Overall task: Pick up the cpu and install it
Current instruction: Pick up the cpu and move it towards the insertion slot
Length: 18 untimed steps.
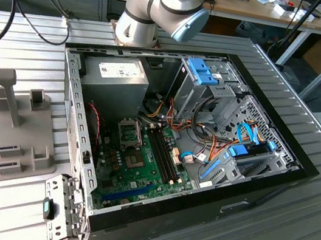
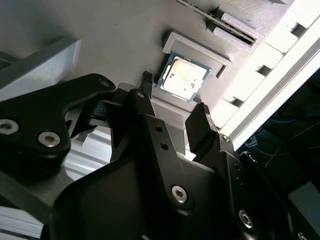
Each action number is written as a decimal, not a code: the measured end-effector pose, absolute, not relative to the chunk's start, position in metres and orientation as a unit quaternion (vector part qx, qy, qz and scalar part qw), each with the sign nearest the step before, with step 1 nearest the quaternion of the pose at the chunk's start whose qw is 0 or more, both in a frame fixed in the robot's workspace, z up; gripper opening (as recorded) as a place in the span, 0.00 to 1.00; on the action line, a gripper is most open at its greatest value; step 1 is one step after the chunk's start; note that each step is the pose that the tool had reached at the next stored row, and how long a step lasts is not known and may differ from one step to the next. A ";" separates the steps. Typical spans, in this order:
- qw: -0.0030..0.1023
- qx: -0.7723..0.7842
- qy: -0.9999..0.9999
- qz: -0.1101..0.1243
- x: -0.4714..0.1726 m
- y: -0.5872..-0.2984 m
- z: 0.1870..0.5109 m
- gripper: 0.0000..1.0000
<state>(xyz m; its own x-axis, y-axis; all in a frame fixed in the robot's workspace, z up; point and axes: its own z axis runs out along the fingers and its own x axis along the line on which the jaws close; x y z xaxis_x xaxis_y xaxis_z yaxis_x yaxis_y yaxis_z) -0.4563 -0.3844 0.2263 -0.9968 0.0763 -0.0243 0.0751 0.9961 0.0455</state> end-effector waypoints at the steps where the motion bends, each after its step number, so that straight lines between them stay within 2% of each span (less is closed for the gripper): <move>1: 0.013 0.038 0.999 0.022 -0.456 -0.384 0.226 0.54; 18: 0.013 0.038 0.999 0.022 -0.457 -0.384 0.220 0.54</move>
<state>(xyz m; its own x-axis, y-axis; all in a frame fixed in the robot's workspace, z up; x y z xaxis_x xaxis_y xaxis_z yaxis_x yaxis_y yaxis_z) -0.4572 -0.3844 0.2199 -0.9968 0.0762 -0.0243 0.0751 0.9961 0.0455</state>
